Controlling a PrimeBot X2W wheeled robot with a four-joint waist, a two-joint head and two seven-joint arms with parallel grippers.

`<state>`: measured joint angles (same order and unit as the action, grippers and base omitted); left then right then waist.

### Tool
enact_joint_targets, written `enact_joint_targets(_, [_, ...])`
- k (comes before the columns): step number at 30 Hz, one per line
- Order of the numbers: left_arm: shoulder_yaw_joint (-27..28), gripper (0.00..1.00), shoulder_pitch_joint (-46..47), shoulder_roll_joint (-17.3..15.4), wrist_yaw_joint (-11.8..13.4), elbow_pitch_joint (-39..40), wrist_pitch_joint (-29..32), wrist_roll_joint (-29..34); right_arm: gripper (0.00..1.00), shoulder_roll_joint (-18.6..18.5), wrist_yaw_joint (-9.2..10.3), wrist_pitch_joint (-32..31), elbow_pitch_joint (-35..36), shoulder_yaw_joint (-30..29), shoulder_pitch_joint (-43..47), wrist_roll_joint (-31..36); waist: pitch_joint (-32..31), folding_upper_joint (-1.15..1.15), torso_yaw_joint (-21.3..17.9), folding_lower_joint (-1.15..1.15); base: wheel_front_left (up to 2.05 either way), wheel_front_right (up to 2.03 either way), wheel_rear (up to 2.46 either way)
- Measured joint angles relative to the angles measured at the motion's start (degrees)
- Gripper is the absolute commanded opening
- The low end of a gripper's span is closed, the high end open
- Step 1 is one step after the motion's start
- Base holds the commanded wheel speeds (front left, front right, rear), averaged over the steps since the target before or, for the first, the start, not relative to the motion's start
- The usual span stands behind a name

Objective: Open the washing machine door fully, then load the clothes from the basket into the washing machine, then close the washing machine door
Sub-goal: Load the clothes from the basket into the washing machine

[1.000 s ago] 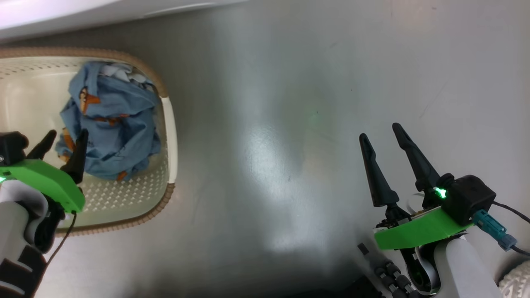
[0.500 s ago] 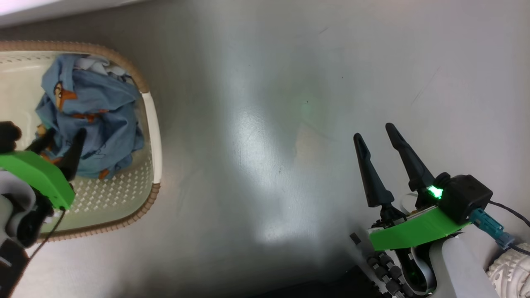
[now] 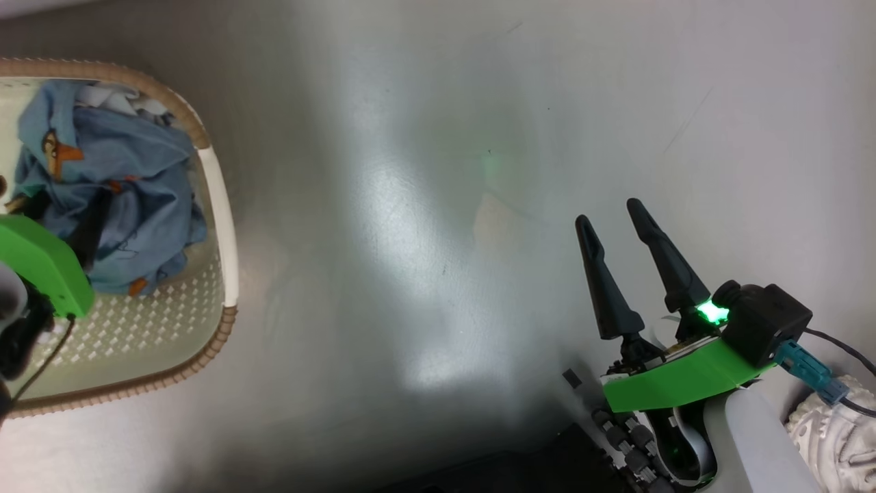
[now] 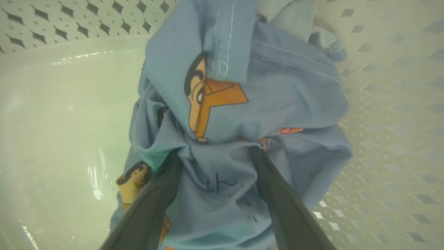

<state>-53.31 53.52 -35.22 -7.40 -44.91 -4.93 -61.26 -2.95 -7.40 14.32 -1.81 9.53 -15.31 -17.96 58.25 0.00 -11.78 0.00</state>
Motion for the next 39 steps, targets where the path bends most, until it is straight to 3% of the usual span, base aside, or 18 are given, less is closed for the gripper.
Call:
enact_joint_targets(8, [-4.6,1.0,3.9,0.2,0.0,-4.6,1.5,0.1,1.0,0.0,0.0,0.0,0.5,0.5,0.6,-0.4,0.7,0.0,-1.0,0.0,0.0,0.0,0.0])
enact_joint_targets(20, [-9.7,1.0,7.2,4.2,0.0,-13.4,1.8,3.7,1.0,0.1,0.0,0.0,1.4,-0.4,3.9,-0.4,0.0,0.0,-1.5,0.0,0.0,0.0,0.0])
enact_joint_targets(21, [-9.7,0.86,7.4,4.7,0.0,-14.1,1.4,3.7,1.0,0.1,0.0,0.0,1.4,-0.5,3.9,-0.4,-0.1,0.0,-1.5,0.0,0.0,0.0,0.0])
enact_joint_targets(22, [-9.8,0.36,7.6,5.1,0.0,-14.6,1.3,3.7,1.0,0.1,0.0,0.0,1.4,-0.5,3.9,-0.4,-0.1,0.0,-1.5,0.0,0.0,0.0,0.0])
enact_joint_targets(23, [-9.8,0.0,7.7,5.5,0.0,-14.9,0.7,3.6,1.0,0.1,0.0,0.0,1.4,-0.5,3.9,-0.4,-0.2,0.0,-1.6,0.0,0.0,0.0,0.0])
enact_joint_targets(39, [-9.9,0.0,4.3,6.0,0.0,-15.2,-8.5,-0.7,1.0,0.2,0.0,0.1,1.5,-3.1,1.2,-0.3,-4.0,0.0,-0.8,0.0,0.0,0.0,0.0])
